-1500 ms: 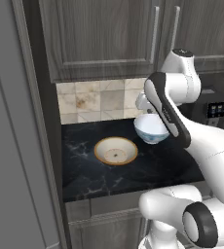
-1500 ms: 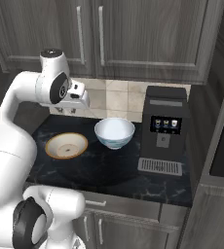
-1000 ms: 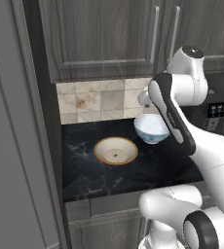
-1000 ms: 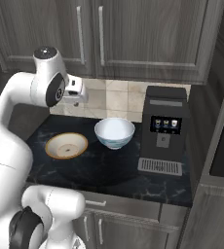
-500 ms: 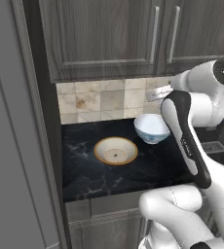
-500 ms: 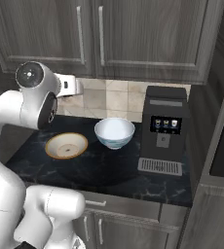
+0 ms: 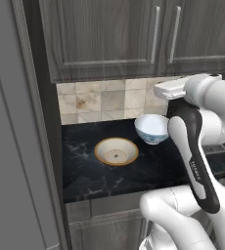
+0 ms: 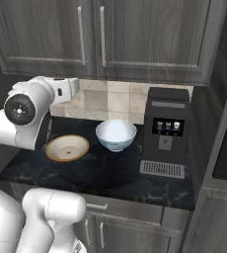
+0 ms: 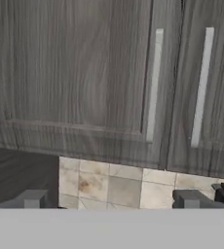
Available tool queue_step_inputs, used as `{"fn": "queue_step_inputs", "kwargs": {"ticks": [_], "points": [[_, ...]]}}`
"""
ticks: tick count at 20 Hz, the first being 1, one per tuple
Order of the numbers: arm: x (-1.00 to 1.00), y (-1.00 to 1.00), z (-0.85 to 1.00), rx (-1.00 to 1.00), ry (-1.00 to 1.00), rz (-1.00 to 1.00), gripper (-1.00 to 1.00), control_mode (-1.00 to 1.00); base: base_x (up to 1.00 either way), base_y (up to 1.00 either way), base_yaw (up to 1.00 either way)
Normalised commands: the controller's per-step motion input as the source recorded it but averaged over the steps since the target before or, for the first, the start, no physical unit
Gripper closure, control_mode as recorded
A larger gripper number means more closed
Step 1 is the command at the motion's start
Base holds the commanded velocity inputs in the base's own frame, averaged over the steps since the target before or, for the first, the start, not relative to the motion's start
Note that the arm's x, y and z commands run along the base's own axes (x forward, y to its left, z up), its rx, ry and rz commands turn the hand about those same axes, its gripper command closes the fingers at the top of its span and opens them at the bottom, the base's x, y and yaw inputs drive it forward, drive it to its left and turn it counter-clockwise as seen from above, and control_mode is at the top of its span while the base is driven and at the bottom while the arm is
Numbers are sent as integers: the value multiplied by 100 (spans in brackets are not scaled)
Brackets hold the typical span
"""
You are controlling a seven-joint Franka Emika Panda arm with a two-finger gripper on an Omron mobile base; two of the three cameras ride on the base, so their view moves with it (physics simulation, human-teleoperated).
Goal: Open the cabinet. Pick the bowls from the counter and place them in the cabinet. Then close the cabinet.
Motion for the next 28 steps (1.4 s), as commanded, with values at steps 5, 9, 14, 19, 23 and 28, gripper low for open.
{"fn": "queue_step_inputs", "kwargs": {"ticks": [5, 9, 14, 19, 23, 28], "points": [[0, 0, 60, 10, -16, 0, -100, -100, 0, 0, 0], [11, -1, 52, 8, -7, 0, -100, -100, 0, 0, 0], [26, -10, 42, 9, -2, 0, -100, -100, 0, 0, 0], [35, -21, 14, 5, 0, 0, -100, -100, 0, 0, 0], [38, -17, 0, 1, 0, 0, -100, -100, 0, 0, 0], [43, -2, 0, 0, 0, 0, -100, -100, 0, 0, 0]]}}
